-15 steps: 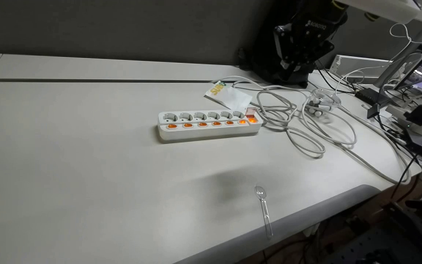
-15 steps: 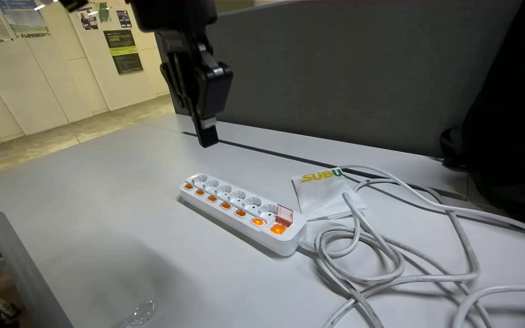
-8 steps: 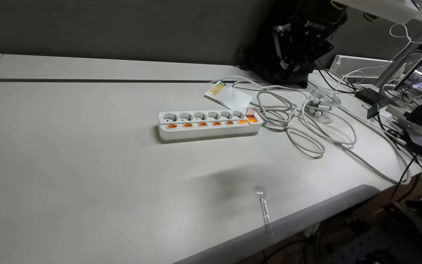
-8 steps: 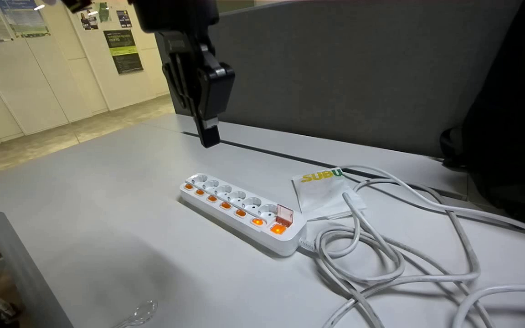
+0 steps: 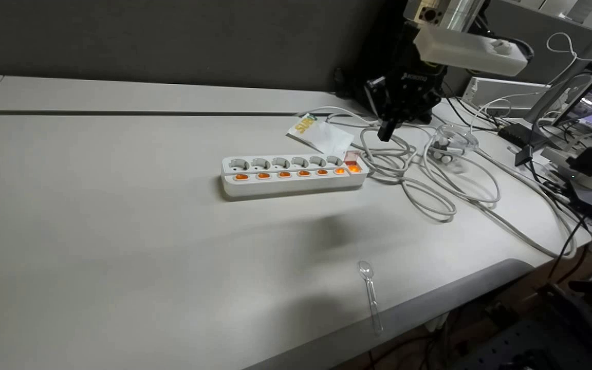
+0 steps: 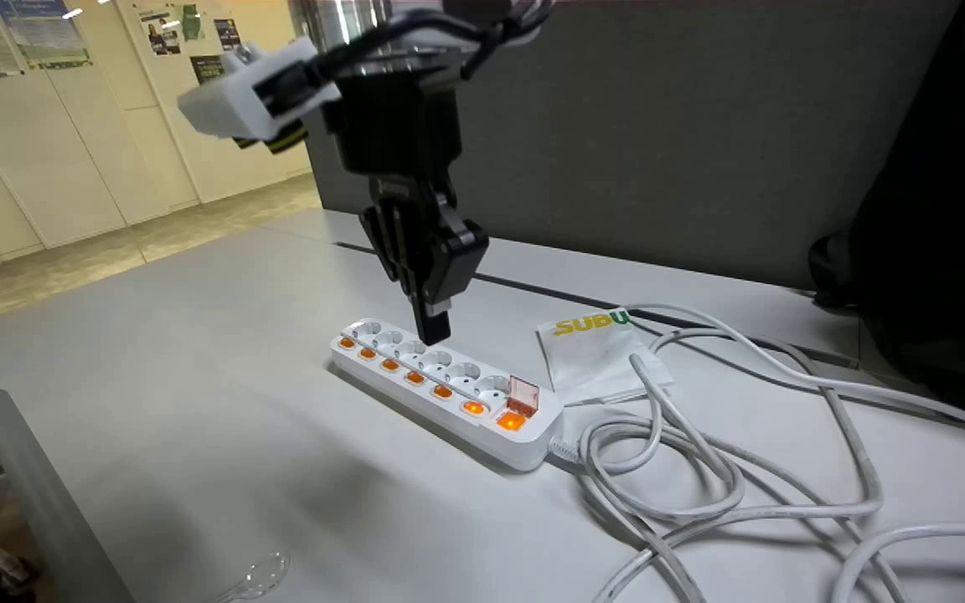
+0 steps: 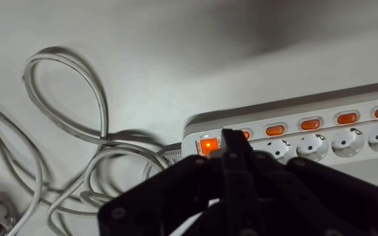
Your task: Turn off the second switch from the right side of the adapter
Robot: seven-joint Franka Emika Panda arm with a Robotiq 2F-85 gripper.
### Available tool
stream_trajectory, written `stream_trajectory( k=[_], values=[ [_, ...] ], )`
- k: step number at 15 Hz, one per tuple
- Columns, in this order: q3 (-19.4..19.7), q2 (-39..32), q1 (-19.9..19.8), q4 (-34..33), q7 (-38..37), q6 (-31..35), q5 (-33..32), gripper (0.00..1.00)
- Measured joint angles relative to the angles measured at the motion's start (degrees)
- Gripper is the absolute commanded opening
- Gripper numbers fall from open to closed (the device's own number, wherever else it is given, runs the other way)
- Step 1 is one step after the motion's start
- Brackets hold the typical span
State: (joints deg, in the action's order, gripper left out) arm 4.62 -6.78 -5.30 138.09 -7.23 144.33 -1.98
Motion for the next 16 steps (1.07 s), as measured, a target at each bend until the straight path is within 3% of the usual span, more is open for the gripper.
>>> stream_trajectory(
  k=[16],
  values=[
    [2.15, -16.33, 3.76, -7.86, -2.12, 8.53, -1.63, 0.00]
  ],
)
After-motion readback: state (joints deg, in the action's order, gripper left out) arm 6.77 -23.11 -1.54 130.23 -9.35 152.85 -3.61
